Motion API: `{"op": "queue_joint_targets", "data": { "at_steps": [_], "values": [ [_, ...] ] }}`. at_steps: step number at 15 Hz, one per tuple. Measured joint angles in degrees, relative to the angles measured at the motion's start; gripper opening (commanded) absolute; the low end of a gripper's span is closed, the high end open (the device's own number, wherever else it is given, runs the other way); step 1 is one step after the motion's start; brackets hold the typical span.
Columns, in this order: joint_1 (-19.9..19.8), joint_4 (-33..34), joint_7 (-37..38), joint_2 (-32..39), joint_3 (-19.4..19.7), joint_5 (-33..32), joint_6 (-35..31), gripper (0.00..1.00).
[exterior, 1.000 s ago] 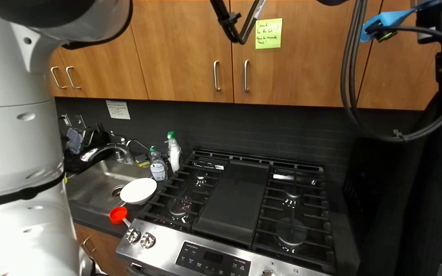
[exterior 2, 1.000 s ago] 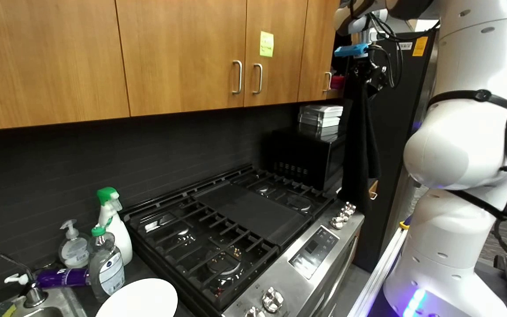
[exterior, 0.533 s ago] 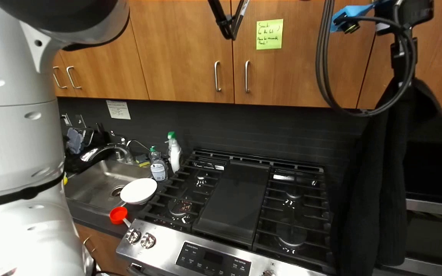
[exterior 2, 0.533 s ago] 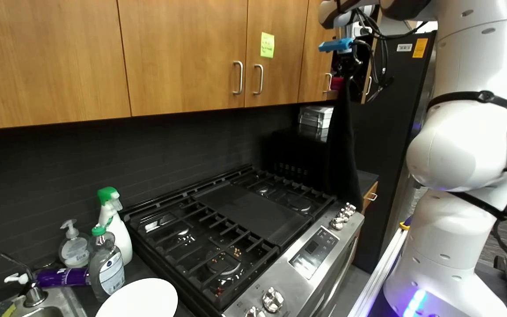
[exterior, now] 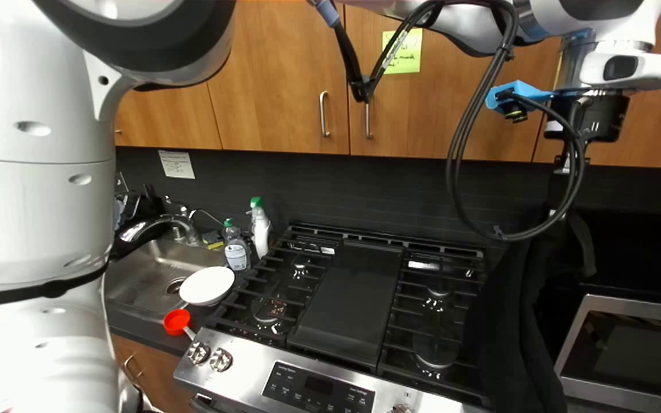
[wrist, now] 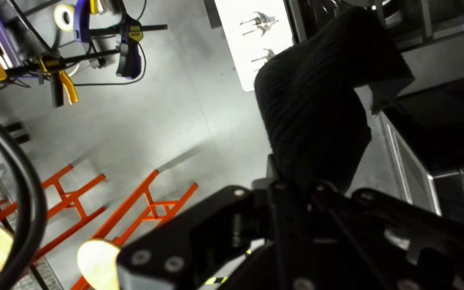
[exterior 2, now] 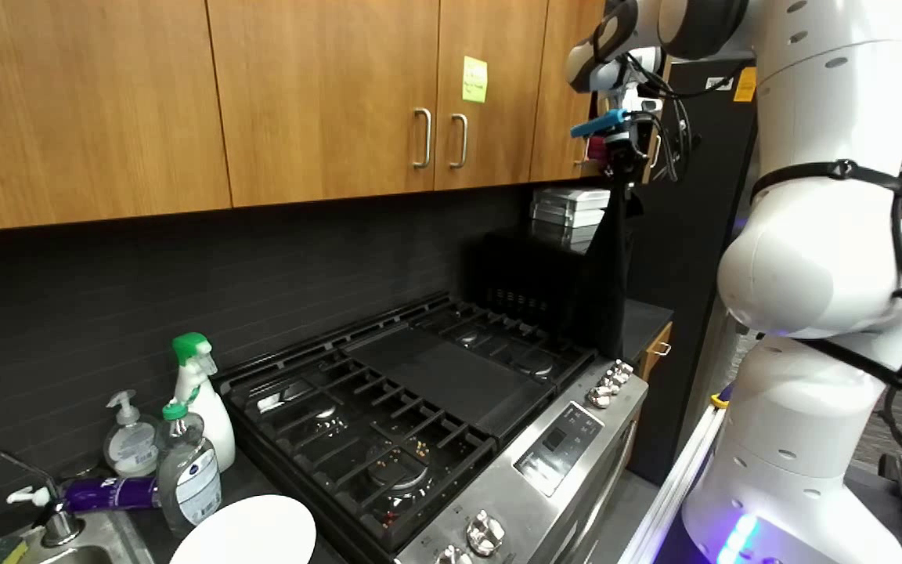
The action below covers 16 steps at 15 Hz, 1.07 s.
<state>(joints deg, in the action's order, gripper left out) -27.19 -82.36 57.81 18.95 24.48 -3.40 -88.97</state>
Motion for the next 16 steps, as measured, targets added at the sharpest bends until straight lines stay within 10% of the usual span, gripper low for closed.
{"op": "queue_joint_targets", "data": {
  "at_steps": [3, 10, 16],
  "values": [
    [-2.24, -0.77, 1.36, 3.51, 0.3, 2.59, -0.55, 0.01],
    [-1.96, -4.22, 15.86, 15.35, 2.2, -0.38, -30.03, 0.03],
    [-1.52, -4.05, 16.93, 16.09, 2.69, -1.08, -32.27, 0.01]
  ]
}}
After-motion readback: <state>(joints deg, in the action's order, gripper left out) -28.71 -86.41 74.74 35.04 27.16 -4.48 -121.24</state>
